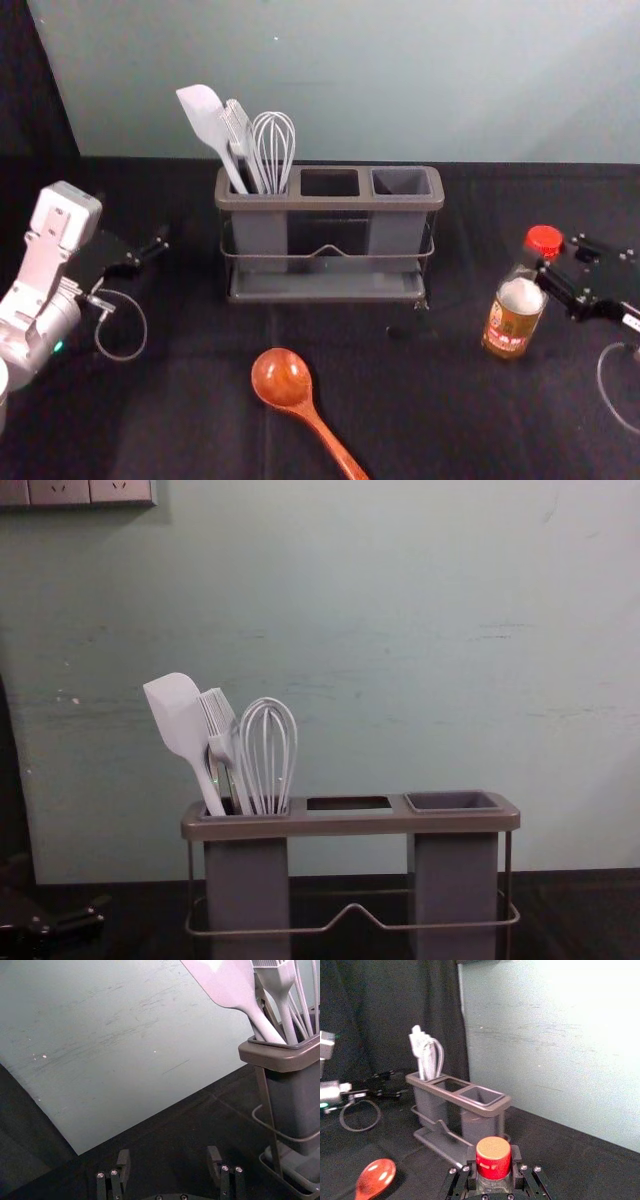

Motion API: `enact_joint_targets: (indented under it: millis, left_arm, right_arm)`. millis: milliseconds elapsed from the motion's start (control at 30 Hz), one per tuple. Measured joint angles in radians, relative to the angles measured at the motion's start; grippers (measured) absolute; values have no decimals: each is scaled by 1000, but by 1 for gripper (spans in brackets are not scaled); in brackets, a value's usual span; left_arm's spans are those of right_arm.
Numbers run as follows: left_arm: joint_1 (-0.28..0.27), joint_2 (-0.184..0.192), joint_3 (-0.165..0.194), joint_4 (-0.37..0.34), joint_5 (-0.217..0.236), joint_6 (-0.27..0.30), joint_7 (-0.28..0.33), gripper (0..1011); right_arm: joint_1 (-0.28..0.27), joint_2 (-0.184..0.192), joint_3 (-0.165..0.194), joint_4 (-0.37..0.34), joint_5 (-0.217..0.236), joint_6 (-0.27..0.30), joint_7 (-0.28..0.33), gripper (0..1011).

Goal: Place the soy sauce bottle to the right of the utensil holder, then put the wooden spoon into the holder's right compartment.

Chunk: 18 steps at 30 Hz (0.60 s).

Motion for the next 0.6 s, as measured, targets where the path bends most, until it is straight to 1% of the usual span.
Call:
enact_joint_targets:
  millis: [167,200,267,300,367,400,500,600]
  left_arm:
    - [0,0,0,0,0,0,0,1005]
    - [0,0,0,0,0,0,0,1005]
    - [0,0,0,0,0,0,0,1005]
    - [0,0,0,0,0,0,0,1005]
    - [0,0,0,0,0,0,0,1005]
    - [0,0,0,0,0,0,0,1005]
    - [0,0,0,0,0,0,0,1005]
    - [0,0,0,0,0,0,0,1005]
  right_arm:
    - [48,-28,-5,56,-2,-12,13,386]
    - [68,-37,-12,76,-6,-16,19,386]
    - [88,-47,-19,96,-13,-20,24,386]
    - [109,-56,-27,115,-20,-23,27,386]
    - [125,-64,-34,131,-27,-27,31,386]
    - [144,-73,-43,147,-35,-29,33,386]
    - [177,-90,-61,175,-53,-30,38,386]
    - [198,-102,-73,194,-64,-30,39,386]
